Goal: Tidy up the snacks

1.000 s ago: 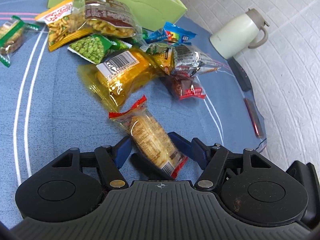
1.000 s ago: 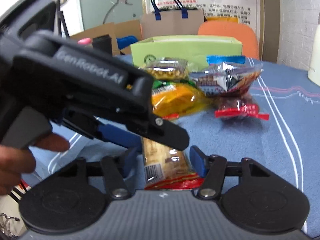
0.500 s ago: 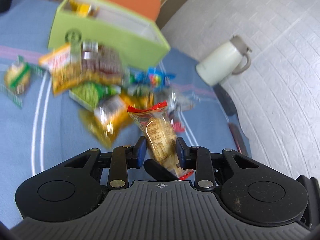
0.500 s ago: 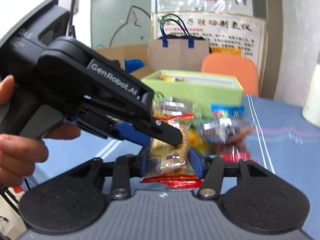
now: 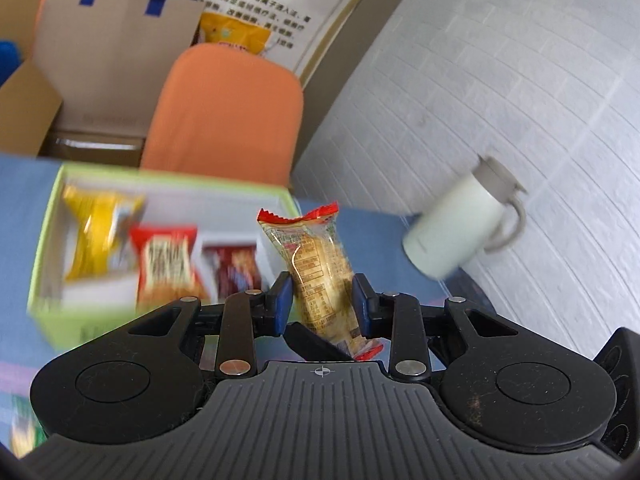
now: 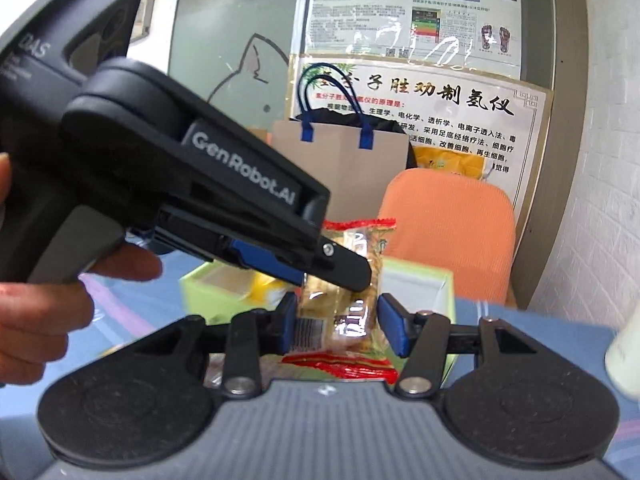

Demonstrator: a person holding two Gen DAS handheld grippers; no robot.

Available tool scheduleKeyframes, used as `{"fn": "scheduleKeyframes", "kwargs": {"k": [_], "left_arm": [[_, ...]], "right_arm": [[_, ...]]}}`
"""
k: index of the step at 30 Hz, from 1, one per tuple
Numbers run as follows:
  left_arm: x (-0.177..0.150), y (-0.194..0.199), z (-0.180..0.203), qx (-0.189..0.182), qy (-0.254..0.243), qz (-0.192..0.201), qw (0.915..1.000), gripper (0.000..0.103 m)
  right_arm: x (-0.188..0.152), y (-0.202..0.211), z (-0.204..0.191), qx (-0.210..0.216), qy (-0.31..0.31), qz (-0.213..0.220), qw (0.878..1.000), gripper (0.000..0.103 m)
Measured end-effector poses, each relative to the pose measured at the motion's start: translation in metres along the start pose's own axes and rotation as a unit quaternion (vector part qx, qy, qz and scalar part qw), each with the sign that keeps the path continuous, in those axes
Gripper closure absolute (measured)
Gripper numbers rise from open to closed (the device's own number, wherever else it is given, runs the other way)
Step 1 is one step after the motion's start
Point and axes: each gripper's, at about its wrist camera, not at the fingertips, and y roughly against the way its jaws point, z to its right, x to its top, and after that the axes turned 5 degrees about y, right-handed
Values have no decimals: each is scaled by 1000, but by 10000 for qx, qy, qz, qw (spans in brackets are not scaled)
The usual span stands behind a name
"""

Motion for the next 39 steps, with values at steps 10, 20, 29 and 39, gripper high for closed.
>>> {"fn": "scheduleKeyframes", "kwargs": {"k": [10,20,29,39], "left_arm": [[45,-117,-21,317,108,-689,9971,93],[22,-56,-14,197,-150,-88,9997,63],[-91,-8,-19,-260,-12,-694,9972,64],[-130,-26,-17,-448,532,-1211,9902,65]], "right_arm": [[-14,-79,62,157,-448,-451,9979,41],[-34,13,76,-330,-649,183,9972,8],[-112,57,22,129,-1454,-489,9881,10],[-123,74,-24,281,-1448,-558,9875,9]]}}
